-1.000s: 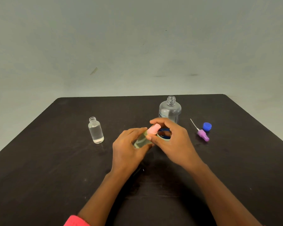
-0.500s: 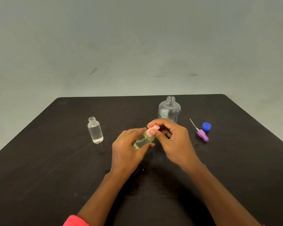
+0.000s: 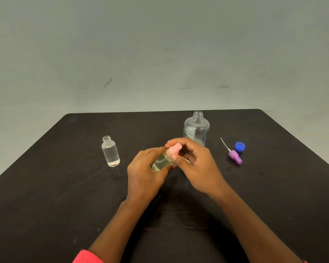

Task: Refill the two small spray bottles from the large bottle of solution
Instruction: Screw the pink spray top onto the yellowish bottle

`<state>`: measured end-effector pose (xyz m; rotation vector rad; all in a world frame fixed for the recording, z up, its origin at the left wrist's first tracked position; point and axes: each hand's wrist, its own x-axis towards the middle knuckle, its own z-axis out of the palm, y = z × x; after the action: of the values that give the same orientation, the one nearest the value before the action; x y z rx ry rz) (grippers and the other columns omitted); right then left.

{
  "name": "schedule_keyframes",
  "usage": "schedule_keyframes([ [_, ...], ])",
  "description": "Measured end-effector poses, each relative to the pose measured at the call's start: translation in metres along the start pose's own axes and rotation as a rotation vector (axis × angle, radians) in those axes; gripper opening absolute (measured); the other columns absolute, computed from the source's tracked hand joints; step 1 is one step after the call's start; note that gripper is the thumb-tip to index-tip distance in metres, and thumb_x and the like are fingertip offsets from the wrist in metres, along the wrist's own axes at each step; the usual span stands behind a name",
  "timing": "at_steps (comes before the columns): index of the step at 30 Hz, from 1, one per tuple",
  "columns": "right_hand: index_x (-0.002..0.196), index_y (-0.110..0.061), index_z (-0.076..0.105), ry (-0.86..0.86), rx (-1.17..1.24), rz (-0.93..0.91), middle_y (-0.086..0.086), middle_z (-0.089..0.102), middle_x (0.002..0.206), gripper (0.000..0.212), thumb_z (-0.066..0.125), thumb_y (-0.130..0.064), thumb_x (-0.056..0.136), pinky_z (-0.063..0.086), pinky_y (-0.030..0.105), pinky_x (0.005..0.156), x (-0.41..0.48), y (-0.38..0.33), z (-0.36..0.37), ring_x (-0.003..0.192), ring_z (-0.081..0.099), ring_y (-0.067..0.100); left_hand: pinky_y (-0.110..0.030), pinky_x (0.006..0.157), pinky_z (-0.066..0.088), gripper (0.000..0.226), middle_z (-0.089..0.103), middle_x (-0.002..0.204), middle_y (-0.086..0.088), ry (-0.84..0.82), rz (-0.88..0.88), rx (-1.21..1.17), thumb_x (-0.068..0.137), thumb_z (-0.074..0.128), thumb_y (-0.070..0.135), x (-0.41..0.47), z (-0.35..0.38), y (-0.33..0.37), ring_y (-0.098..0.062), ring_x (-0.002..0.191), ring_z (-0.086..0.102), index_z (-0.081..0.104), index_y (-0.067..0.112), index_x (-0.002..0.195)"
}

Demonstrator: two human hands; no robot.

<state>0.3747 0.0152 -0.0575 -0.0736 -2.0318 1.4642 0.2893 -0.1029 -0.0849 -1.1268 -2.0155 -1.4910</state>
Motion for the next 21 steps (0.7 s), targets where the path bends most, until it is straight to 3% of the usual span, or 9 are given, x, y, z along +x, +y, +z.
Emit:
schedule_keyframes([
  [4,0.101,-0.02,0.069,0.028,0.01,-0.003,-0.003,0.071,0.1,0.019,0.066,-0.008,0.087,0.056,0.039,0.085,0.0,0.001,0.0,0.099,0.067,0.016,-0.016,0.081,0.048,0.038,0.067,0.099,0.018,0.002,0.006,0.015,0.07,0.077,0.036,0.001,0.0,-0.002,0.0,0.092,0.06,0.071,0.023,0.105],
  [10,0.092,-0.018,0.072,0.104,-0.037,0.006,-0.011,0.073,0.092,0.012,0.074,-0.014,0.081,0.057,0.034,0.082,-0.001,-0.003,-0.001,0.09,0.069,0.009,-0.007,0.084,0.043,0.041,0.07,0.101,0.012,-0.033,0.001,0.012,0.068,0.083,0.022,-0.001,0.002,-0.003,0.0,0.095,0.06,0.072,0.018,0.107],
  [16,0.086,-0.017,0.071,0.209,-0.049,-0.013,-0.009,0.074,0.087,0.012,0.078,-0.016,0.076,0.057,0.034,0.078,-0.005,-0.002,0.004,0.084,0.07,0.009,-0.007,0.083,0.043,0.04,0.066,0.102,0.02,-0.043,0.01,-0.024,0.069,0.077,0.027,-0.002,0.003,0.002,0.003,0.095,0.06,0.07,0.023,0.108],
  [21,0.102,-0.017,0.068,0.183,0.003,-0.062,-0.005,0.073,0.094,0.019,0.072,-0.011,0.084,0.055,0.035,0.083,-0.006,-0.001,0.011,0.093,0.069,0.014,-0.011,0.079,0.047,0.042,0.062,0.096,0.03,-0.002,-0.057,-0.046,0.07,0.066,0.048,-0.001,0.003,0.003,0.001,0.09,0.062,0.071,0.025,0.105],
])
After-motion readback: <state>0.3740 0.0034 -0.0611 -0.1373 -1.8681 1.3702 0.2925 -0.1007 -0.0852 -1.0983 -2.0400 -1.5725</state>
